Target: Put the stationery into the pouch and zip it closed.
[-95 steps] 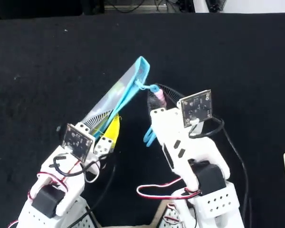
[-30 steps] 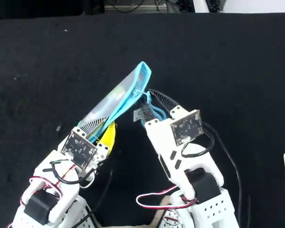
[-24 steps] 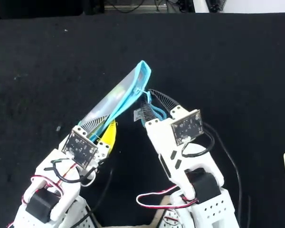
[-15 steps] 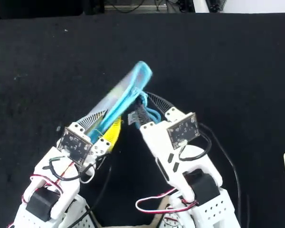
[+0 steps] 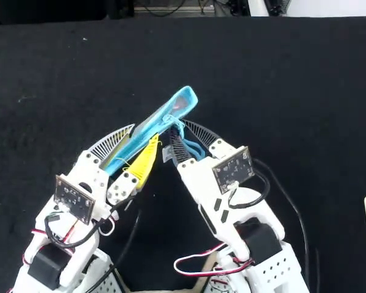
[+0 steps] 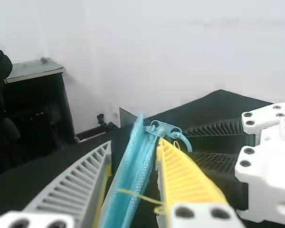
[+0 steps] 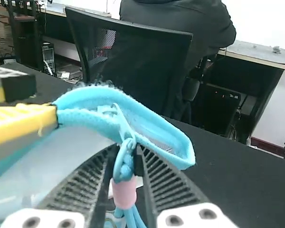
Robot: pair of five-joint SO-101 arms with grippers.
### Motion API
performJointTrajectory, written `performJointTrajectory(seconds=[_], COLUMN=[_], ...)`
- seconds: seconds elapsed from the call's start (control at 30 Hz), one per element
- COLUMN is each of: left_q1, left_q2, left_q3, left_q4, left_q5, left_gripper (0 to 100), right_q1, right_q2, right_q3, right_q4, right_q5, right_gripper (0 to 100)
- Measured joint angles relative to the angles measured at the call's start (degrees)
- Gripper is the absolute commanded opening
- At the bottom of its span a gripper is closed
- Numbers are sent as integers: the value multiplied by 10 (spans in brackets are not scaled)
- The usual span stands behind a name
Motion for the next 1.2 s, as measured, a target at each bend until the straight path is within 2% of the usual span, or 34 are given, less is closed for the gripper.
performJointTrajectory(seconds=[0.37,0.6,0.73,0.93,1.1,1.2], left_q1=[23,23,24,-10,-6,6], left_q2=[4,2,2,62,98,98], left_q3=[33,33,33,39,34,20], left_q4=[-4,29,30,-5,-9,14], left_q5=[0,-52,-58,-58,-58,-58], left_gripper=[155,155,155,153,24,30], right_q1=[0,0,0,0,0,-3], right_q2=[0,0,0,1,1,2], right_q3=[0,0,0,0,0,0], right_q4=[0,0,0,0,0,0], right_q5=[0,0,0,0,0,0], right_gripper=[11,11,11,11,11,11])
